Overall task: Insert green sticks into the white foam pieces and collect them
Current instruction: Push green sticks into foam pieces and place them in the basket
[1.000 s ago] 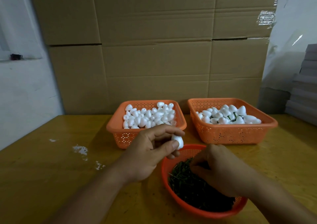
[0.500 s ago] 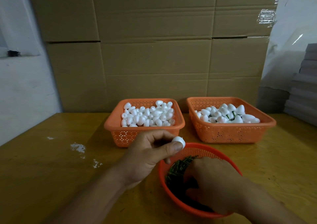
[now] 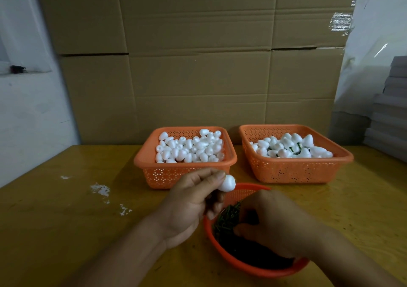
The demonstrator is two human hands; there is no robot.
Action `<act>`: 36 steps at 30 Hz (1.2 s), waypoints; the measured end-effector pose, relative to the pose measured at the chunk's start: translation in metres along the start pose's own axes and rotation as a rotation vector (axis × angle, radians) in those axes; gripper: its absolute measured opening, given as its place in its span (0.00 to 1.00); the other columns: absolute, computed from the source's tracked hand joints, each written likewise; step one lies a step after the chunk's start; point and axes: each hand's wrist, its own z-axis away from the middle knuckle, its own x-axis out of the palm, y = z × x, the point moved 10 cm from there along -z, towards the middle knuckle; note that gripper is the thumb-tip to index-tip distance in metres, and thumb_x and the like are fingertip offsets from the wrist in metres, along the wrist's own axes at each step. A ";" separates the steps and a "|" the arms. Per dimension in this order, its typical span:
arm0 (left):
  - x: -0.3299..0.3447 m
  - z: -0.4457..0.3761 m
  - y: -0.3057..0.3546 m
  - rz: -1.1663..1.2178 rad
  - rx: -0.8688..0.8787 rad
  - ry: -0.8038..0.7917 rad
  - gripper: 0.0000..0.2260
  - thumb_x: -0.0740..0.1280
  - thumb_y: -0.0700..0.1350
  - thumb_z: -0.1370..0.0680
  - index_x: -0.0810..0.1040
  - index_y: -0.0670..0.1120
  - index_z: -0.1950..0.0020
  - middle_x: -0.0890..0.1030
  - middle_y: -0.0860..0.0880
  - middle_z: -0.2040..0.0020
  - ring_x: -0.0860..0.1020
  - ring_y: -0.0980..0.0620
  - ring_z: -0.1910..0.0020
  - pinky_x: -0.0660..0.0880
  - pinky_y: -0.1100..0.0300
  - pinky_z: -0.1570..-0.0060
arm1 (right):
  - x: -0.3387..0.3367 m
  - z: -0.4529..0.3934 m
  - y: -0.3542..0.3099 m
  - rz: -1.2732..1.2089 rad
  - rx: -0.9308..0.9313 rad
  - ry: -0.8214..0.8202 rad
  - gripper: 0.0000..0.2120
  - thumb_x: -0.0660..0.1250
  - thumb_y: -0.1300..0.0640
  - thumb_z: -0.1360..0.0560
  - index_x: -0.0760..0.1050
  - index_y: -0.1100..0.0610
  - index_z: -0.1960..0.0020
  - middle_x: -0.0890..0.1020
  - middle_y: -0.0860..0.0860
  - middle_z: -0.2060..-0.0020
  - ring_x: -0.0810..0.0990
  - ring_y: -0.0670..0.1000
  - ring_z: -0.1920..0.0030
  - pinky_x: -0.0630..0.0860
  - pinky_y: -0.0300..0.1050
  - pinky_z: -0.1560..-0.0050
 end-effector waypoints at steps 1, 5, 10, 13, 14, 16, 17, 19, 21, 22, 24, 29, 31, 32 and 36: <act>0.000 0.000 0.000 0.011 -0.008 0.008 0.11 0.68 0.52 0.25 0.83 0.45 0.53 0.74 0.47 0.65 0.73 0.54 0.67 0.66 0.63 0.70 | -0.003 0.000 0.000 -0.023 -0.010 0.027 0.10 0.70 0.42 0.25 0.81 0.47 0.52 0.83 0.44 0.58 0.80 0.44 0.57 0.79 0.44 0.55; -0.005 -0.001 -0.003 0.055 -0.037 0.037 0.12 0.67 0.53 0.24 0.84 0.45 0.52 0.73 0.49 0.66 0.71 0.55 0.69 0.64 0.64 0.71 | -0.020 0.000 -0.002 -0.166 -0.075 0.186 0.05 0.68 0.48 0.21 0.83 0.46 0.51 0.84 0.44 0.60 0.81 0.43 0.60 0.78 0.44 0.58; -0.008 -0.003 -0.004 0.096 -0.054 0.063 0.14 0.69 0.54 0.27 0.80 0.44 0.51 0.72 0.49 0.67 0.70 0.55 0.71 0.62 0.63 0.72 | -0.040 0.006 -0.003 -0.477 -0.135 0.355 0.07 0.72 0.50 0.25 0.81 0.46 0.46 0.83 0.45 0.67 0.81 0.40 0.69 0.75 0.35 0.68; -0.012 -0.003 -0.005 0.090 -0.057 0.081 0.15 0.69 0.56 0.26 0.79 0.44 0.51 0.71 0.49 0.68 0.69 0.55 0.71 0.61 0.63 0.73 | -0.047 0.009 0.003 -0.866 -0.110 0.394 0.13 0.75 0.49 0.33 0.79 0.54 0.53 0.83 0.53 0.71 0.80 0.48 0.75 0.75 0.37 0.73; -0.013 -0.004 -0.005 0.088 -0.057 0.087 0.16 0.69 0.56 0.26 0.79 0.44 0.51 0.71 0.49 0.69 0.69 0.55 0.72 0.61 0.63 0.74 | -0.048 0.009 0.003 -0.967 -0.126 0.399 0.13 0.76 0.51 0.34 0.79 0.58 0.56 0.83 0.55 0.71 0.81 0.51 0.75 0.76 0.38 0.74; -0.015 -0.004 -0.006 0.084 -0.057 0.093 0.16 0.69 0.57 0.27 0.79 0.44 0.53 0.71 0.49 0.69 0.68 0.55 0.72 0.61 0.64 0.75 | -0.050 0.009 0.000 -1.076 -0.173 0.392 0.13 0.76 0.54 0.35 0.79 0.62 0.59 0.83 0.59 0.71 0.83 0.54 0.73 0.79 0.41 0.72; -0.015 -0.004 -0.007 0.083 -0.057 0.094 0.15 0.69 0.58 0.27 0.80 0.45 0.55 0.70 0.49 0.69 0.68 0.55 0.72 0.61 0.64 0.75 | -0.050 0.009 -0.003 -1.106 -0.198 0.372 0.11 0.76 0.56 0.35 0.80 0.62 0.59 0.84 0.60 0.69 0.84 0.55 0.71 0.80 0.42 0.70; -0.015 -0.005 -0.007 0.080 -0.056 0.093 0.14 0.69 0.58 0.26 0.80 0.47 0.58 0.70 0.49 0.69 0.67 0.55 0.73 0.62 0.65 0.76 | -0.047 0.008 -0.008 -1.136 -0.233 0.325 0.08 0.75 0.57 0.33 0.82 0.60 0.58 0.85 0.61 0.66 0.86 0.57 0.66 0.83 0.44 0.65; -0.016 -0.005 -0.007 0.077 -0.054 0.089 0.14 0.68 0.58 0.26 0.81 0.47 0.60 0.70 0.50 0.70 0.67 0.55 0.73 0.62 0.65 0.76 | -0.044 0.008 -0.009 -1.139 -0.241 0.305 0.08 0.74 0.57 0.32 0.82 0.60 0.56 0.86 0.60 0.64 0.87 0.58 0.62 0.84 0.46 0.62; -0.016 -0.005 -0.007 0.075 -0.054 0.086 0.14 0.68 0.58 0.25 0.81 0.47 0.60 0.70 0.50 0.70 0.67 0.56 0.73 0.62 0.65 0.76 | -0.043 0.007 -0.009 -1.134 -0.240 0.305 0.09 0.73 0.57 0.32 0.81 0.61 0.55 0.86 0.60 0.63 0.87 0.58 0.61 0.84 0.46 0.62; -0.015 -0.005 -0.006 0.075 -0.051 0.082 0.14 0.68 0.58 0.25 0.81 0.47 0.61 0.70 0.50 0.70 0.67 0.56 0.73 0.62 0.65 0.76 | -0.042 0.007 -0.008 -1.123 -0.240 0.309 0.09 0.73 0.57 0.31 0.81 0.61 0.54 0.87 0.59 0.62 0.87 0.58 0.61 0.84 0.45 0.61; -0.012 -0.004 -0.003 0.077 -0.038 0.075 0.13 0.67 0.57 0.24 0.82 0.49 0.62 0.69 0.49 0.70 0.67 0.56 0.74 0.60 0.65 0.77 | -0.040 0.007 -0.007 -1.088 -0.222 0.310 0.10 0.72 0.56 0.31 0.81 0.61 0.53 0.87 0.57 0.62 0.87 0.57 0.60 0.84 0.44 0.61; -0.011 -0.003 -0.002 0.076 -0.029 0.076 0.13 0.67 0.56 0.23 0.83 0.52 0.62 0.69 0.49 0.70 0.67 0.56 0.74 0.59 0.65 0.77 | -0.040 0.008 -0.009 -1.055 -0.222 0.308 0.10 0.72 0.55 0.31 0.81 0.60 0.53 0.87 0.56 0.61 0.88 0.55 0.60 0.84 0.44 0.60; -0.011 -0.003 -0.001 0.076 -0.024 0.077 0.12 0.66 0.56 0.23 0.83 0.52 0.62 0.68 0.49 0.70 0.66 0.56 0.74 0.59 0.65 0.77 | -0.040 0.008 -0.010 -1.027 -0.225 0.310 0.10 0.71 0.54 0.31 0.81 0.59 0.52 0.87 0.55 0.61 0.88 0.55 0.60 0.84 0.46 0.59; -0.012 -0.003 0.000 0.061 0.003 0.093 0.12 0.66 0.55 0.23 0.84 0.51 0.61 0.68 0.49 0.71 0.66 0.56 0.75 0.58 0.65 0.77 | -0.041 0.011 -0.012 -0.915 -0.224 0.348 0.06 0.72 0.56 0.28 0.82 0.57 0.51 0.88 0.51 0.61 0.88 0.49 0.60 0.85 0.45 0.57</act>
